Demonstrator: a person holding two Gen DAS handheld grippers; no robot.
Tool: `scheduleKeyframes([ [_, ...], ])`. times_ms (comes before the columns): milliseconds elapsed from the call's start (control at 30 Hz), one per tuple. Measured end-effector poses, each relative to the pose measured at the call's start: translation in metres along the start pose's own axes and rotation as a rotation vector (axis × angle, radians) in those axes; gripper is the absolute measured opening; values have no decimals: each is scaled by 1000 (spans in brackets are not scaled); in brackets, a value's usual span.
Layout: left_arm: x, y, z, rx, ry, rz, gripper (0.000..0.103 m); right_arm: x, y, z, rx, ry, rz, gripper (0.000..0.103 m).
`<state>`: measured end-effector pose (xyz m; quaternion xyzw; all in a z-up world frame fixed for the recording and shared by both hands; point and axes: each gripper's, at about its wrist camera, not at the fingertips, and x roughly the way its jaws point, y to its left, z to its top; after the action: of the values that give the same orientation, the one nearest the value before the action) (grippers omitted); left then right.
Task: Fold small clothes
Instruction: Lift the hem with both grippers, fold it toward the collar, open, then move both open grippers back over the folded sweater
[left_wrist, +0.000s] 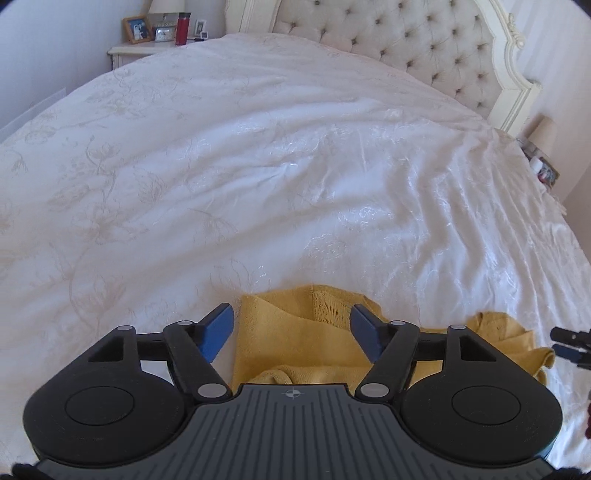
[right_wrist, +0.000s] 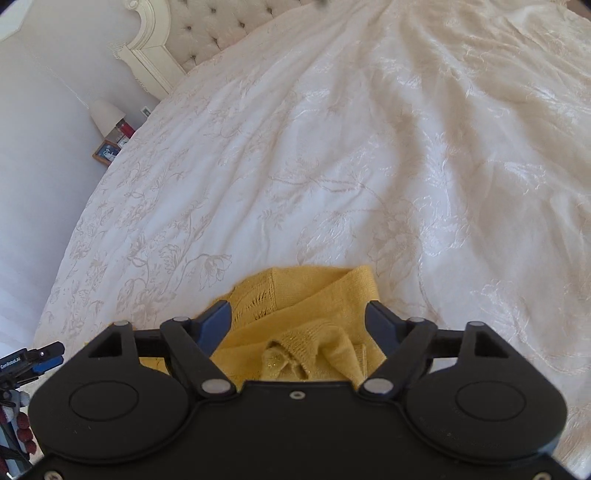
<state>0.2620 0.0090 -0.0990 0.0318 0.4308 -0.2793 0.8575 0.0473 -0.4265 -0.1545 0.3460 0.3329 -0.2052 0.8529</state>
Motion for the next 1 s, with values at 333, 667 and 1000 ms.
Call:
scheduleKeyframes([
  [333,-15,-38,-69,160,147,-1,70,-31,33,-42,-183,-11,-34,92],
  [667,18,-46,-81,225,225,-95,70,-22,57,-82,-282,109,15,92],
  [1000,47,-17,0,46,85,-53,70,-6,63,-72,-313,123,10,92],
])
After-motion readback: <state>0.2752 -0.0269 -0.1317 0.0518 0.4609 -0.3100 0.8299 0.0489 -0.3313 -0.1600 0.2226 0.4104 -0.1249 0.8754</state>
